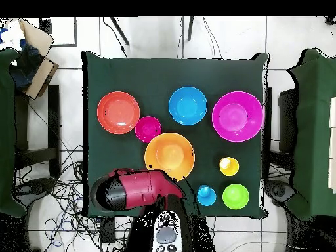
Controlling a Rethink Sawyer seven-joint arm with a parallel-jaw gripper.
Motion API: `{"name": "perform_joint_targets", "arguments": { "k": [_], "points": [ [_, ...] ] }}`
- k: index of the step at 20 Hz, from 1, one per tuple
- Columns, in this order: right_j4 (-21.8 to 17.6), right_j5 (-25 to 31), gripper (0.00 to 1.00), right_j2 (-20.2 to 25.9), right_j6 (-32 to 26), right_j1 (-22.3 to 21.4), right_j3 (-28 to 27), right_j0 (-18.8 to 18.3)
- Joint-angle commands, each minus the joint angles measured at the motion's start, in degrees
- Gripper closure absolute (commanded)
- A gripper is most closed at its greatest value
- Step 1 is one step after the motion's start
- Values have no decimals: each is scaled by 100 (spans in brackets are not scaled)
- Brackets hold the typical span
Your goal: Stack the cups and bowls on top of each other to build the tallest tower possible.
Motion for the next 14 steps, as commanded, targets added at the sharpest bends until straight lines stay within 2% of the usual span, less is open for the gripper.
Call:
{"name": "perform_joint_targets", "arguments": {
  "k": [1,14],
  "points": [
    [-188,-637,0,23,701,392,-329,177],
    [-115,-748,0,-150,595,627,-424,336]
  ]
}}
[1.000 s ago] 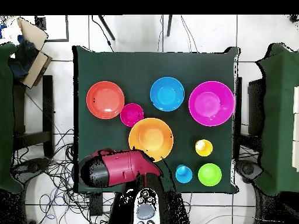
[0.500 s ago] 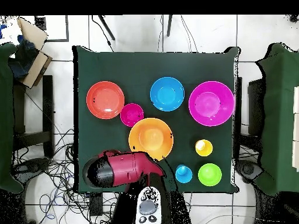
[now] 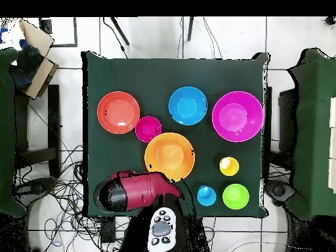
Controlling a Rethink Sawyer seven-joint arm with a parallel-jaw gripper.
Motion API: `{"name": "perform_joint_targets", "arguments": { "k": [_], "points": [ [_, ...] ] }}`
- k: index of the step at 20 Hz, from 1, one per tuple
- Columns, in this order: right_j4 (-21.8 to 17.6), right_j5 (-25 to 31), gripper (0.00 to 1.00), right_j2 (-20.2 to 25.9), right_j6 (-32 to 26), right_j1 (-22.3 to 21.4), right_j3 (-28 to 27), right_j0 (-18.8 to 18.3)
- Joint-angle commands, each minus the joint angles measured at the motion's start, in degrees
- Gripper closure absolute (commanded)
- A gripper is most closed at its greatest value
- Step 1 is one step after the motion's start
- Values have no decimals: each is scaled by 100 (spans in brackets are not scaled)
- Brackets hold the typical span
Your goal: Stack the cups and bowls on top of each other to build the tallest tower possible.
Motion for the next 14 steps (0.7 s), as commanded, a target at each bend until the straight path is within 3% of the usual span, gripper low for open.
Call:
{"name": "perform_joint_targets", "arguments": {
  "k": [1,9,14],
  "points": [
    [-112,-369,0,133,595,240,-410,107],
    [-65,-468,0,-40,700,498,-608,333],
    [98,-123,0,-179,824,266,-577,555]
  ]
}}
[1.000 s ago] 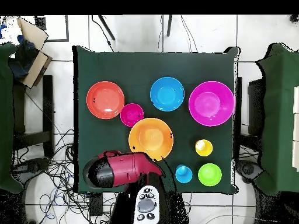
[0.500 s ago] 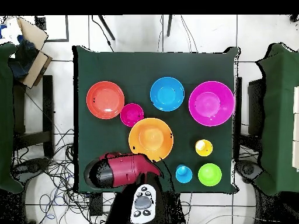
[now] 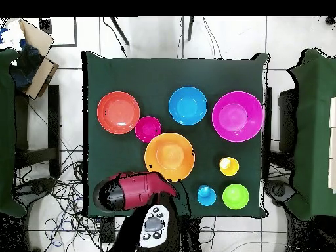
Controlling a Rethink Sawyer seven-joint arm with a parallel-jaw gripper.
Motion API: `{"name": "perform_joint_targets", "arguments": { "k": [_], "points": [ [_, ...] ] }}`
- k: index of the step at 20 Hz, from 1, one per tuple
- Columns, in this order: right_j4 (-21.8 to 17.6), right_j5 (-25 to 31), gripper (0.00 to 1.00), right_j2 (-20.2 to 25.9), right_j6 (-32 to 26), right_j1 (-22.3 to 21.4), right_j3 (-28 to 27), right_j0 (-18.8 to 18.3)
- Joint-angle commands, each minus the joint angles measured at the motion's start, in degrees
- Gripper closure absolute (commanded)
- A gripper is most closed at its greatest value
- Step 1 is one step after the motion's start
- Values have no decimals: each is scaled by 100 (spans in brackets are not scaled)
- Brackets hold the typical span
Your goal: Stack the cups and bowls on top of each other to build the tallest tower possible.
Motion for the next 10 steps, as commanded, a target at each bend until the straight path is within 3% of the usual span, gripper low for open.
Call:
{"name": "perform_joint_targets", "arguments": {
  "k": [1,6,10],
  "points": [
    [145,-22,0,77,849,-76,-422,301],
    [284,50,0,-68,955,-69,-476,514],
    [312,-146,0,-17,810,22,-442,411]
  ]
}}
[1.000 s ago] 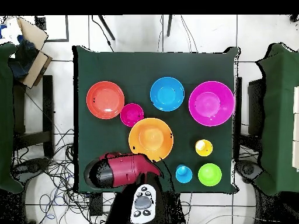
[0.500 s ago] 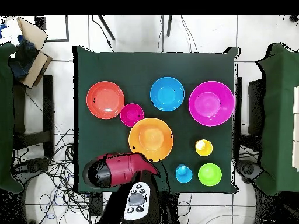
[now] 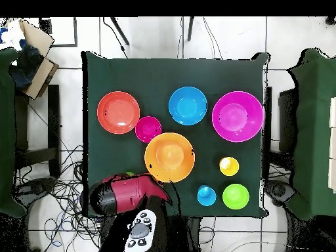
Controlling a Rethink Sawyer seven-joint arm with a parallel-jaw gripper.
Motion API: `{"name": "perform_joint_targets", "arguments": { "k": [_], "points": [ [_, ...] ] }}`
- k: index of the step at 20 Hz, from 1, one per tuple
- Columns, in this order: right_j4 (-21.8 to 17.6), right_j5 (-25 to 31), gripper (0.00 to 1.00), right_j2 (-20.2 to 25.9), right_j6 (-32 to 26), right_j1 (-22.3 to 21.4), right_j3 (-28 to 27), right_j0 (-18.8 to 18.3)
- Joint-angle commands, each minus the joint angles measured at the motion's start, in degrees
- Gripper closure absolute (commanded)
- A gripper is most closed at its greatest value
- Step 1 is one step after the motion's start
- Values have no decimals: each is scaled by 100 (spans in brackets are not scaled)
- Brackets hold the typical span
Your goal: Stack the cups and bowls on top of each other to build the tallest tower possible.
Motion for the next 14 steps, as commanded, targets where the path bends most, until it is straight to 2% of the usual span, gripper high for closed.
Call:
{"name": "perform_joint_targets", "arguments": {
  "k": [1,14],
  "points": [
    [189,-212,0,252,779,81,-400,-43],
    [325,253,0,289,599,-365,-271,-94]
  ]
}}
